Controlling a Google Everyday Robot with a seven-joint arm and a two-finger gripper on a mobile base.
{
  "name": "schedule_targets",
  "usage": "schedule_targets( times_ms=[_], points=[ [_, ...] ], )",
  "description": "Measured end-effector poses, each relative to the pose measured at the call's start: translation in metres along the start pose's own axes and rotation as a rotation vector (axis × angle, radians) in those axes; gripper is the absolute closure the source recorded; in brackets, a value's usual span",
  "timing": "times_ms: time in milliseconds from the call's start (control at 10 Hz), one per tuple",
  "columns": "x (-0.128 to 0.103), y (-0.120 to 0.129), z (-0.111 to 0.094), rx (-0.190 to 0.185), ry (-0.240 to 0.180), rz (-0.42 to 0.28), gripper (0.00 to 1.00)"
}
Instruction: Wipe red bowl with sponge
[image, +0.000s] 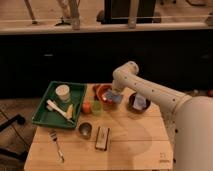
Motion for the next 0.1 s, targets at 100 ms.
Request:
schedule_targets(
  times_ms=[100],
  points=[
    [0.0001,0.0003,0.0003,-0.001,0.001,0.000,0.98]
  ],
)
